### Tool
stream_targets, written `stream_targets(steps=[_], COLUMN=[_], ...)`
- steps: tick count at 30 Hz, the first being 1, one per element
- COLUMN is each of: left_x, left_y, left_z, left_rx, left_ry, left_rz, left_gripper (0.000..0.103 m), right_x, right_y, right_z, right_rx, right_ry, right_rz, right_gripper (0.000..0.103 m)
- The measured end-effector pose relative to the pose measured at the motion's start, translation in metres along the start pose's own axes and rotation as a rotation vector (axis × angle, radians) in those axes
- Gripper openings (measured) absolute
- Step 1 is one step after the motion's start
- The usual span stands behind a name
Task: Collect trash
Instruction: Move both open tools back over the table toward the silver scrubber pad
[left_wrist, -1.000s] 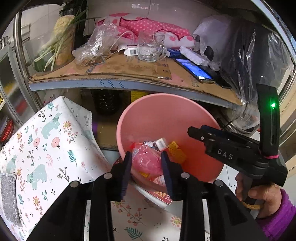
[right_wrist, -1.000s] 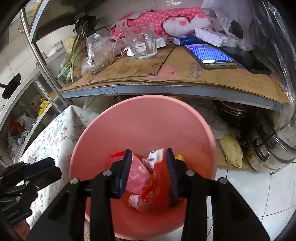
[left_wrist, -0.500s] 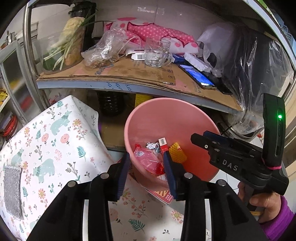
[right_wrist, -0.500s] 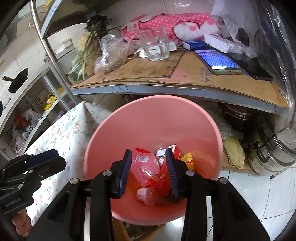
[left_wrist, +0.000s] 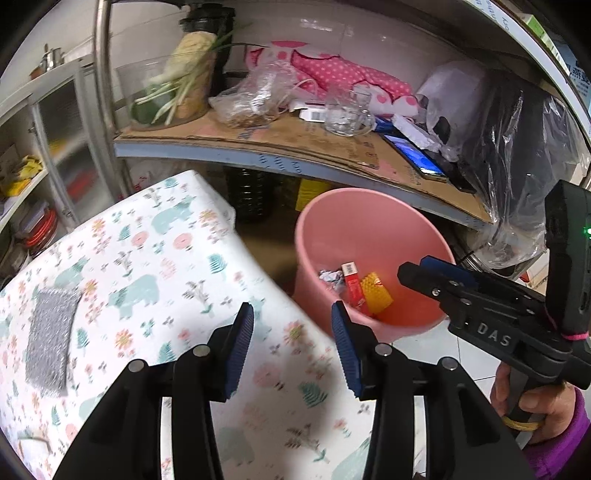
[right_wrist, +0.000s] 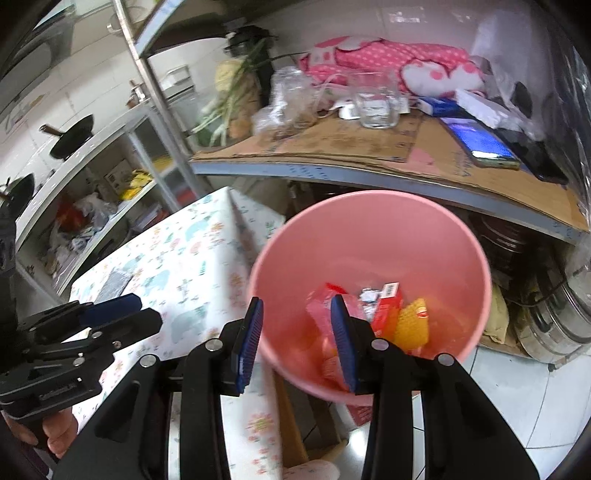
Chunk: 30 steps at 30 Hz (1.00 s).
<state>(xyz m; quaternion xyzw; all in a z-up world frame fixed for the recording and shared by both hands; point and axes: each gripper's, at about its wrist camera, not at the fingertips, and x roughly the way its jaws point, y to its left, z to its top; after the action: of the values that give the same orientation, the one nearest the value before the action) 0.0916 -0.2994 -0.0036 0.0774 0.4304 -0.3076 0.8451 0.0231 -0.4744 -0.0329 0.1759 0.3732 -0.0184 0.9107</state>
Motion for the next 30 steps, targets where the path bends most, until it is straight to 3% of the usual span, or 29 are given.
stream_targets(steps=[11, 27, 30], left_x=[-0.024, -0.051, -0.055], left_y=[0.051, 0.173, 0.198], left_z=[-0.031, -0.055, -0.056], left_rx=[-0.078, -0.202, -0.216], left_ry=[-0.003, 0.011, 0.01], left_rz=[0.077, 0.246, 0.278], left_gripper=[0.043, 0.043, 0.049], right_x=[0.003, 0.019, 0.024], right_y=[0.047, 0.107, 0.117], right_z=[-0.013, -0.028, -0.032], right_rx=[-0.081, -0.217, -0.236], right_ry=[0.045, 0.134, 0.15], right_rz=[0.08, 0.147, 0.161], right_gripper=[0.039, 0.039, 0.039])
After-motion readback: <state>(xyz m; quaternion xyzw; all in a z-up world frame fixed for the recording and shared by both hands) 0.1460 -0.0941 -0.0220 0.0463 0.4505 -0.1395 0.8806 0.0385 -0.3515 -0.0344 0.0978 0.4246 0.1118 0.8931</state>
